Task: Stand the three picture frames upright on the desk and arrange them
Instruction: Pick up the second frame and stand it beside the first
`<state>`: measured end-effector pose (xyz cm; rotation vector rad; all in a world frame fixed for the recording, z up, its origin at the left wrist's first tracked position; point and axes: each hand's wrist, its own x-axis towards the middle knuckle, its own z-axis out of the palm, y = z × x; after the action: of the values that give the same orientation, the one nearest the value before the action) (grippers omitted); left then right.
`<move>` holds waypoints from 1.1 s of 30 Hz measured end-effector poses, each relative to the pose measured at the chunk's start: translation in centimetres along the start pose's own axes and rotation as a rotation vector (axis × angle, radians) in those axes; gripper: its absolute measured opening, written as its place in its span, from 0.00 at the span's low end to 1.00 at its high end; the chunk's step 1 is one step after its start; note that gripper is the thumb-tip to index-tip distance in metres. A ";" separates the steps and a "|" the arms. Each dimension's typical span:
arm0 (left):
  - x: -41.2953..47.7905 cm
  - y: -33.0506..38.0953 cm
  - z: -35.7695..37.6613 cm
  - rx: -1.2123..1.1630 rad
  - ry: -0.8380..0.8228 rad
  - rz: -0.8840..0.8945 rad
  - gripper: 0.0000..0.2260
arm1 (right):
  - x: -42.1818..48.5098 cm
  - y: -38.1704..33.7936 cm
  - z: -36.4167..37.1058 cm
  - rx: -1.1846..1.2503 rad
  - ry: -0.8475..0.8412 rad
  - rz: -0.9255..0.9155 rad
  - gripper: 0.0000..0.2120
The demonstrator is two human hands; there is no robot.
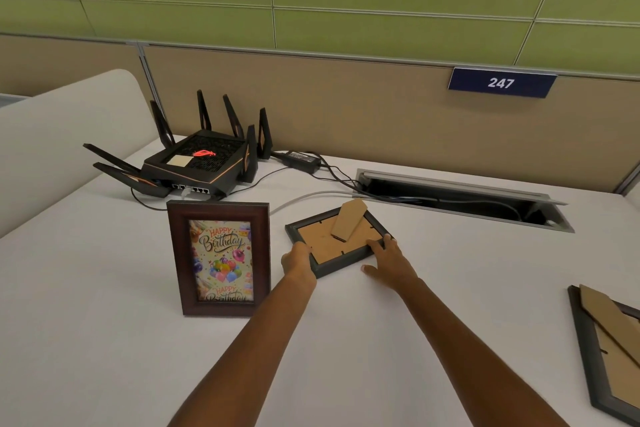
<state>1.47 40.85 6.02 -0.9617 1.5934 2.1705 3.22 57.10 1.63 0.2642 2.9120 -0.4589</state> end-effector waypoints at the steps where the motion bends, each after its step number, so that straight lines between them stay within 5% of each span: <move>1: 0.0 0.0 0.0 0.006 0.006 -0.008 0.14 | 0.0 0.1 -0.2 0.004 -0.007 -0.009 0.29; 8: -1.1 -0.4 0.0 -0.044 -0.083 -0.044 0.17 | -0.6 1.3 -0.9 0.104 0.032 -0.046 0.28; 18: -4.9 0.3 1.8 -0.054 -0.259 0.133 0.16 | -2.2 1.1 -0.3 0.093 0.341 -0.104 0.21; 27: -8.9 0.2 3.3 0.092 -0.361 0.170 0.09 | -6.1 1.8 -1.3 0.517 0.553 -0.090 0.10; 33: -11.6 0.6 4.0 0.238 -0.468 0.360 0.05 | -8.7 1.8 -2.1 0.774 0.763 -0.058 0.04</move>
<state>8.27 46.16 14.76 -0.0834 1.8180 2.1374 11.69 58.15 4.84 0.5524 3.2547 -1.8462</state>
